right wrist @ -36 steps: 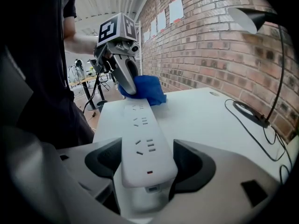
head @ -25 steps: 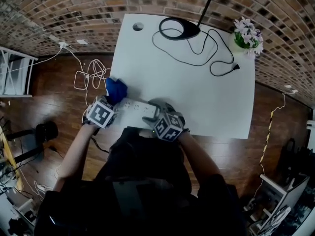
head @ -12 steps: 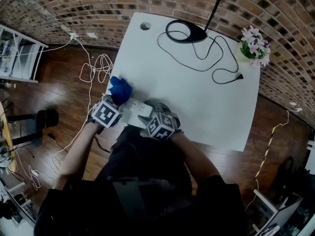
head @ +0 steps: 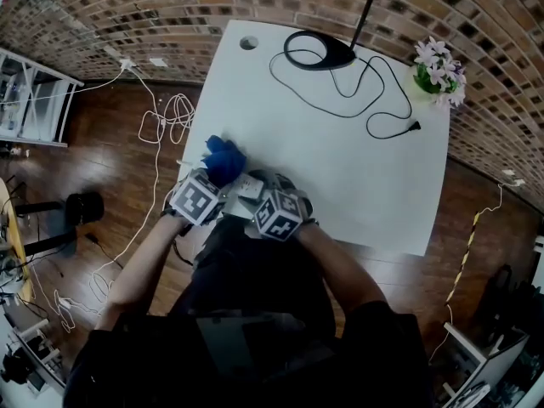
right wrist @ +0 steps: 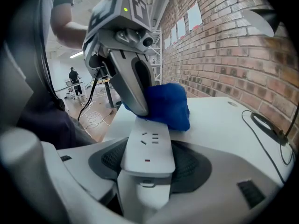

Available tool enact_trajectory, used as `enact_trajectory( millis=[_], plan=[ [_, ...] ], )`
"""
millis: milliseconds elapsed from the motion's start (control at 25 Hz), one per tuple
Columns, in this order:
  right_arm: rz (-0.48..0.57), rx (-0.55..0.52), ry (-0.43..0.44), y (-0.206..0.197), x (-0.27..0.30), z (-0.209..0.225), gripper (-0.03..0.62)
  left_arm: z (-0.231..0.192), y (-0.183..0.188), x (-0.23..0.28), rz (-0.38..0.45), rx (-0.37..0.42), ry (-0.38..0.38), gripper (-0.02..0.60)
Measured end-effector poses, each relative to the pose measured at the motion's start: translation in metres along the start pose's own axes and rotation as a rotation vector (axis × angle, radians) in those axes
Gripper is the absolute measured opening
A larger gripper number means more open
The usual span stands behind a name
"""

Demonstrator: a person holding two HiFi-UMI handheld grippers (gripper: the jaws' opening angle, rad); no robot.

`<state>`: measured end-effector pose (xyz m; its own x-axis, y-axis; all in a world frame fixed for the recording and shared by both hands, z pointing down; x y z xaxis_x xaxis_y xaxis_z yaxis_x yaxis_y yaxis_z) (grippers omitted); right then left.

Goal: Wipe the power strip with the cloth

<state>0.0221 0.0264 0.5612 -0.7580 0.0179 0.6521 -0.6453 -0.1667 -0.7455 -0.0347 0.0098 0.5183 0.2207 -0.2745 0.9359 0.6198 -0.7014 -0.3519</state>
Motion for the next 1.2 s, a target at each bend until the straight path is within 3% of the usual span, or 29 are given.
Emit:
enact_trajectory(
  millis=[120,280,720,1200],
  plan=[
    [0.003,-0.002,-0.002,0.001,0.0,0.0,0.268,0.01,0.0,0.007,-0.025,0.097,0.018,0.054],
    [0.001,0.0,-0.001,-0.001,0.0,-0.001,0.268,0.018,0.007,0.004,0.015,0.02,-0.054,0.054],
    [0.004,-0.003,-0.012,-0.001,-0.001,0.001,0.268,0.042,0.014,0.016,0.041,0.077,-0.219,0.055],
    [0.005,0.006,-0.017,-0.001,-0.003,0.002,0.268,0.045,0.02,0.019,0.048,0.096,-0.298,0.055]
  ],
)
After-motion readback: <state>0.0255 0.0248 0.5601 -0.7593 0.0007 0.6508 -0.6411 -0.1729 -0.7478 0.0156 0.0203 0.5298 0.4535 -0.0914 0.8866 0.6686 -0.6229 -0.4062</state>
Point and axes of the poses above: the fingertips, and each gripper's own axes: x forward along the fingers, z to its right, y out of its top, the point moved 4 cm from there along -x, backward along the fingers, and after that the axes turned 11 degrees about y, right-handed, at the moved point
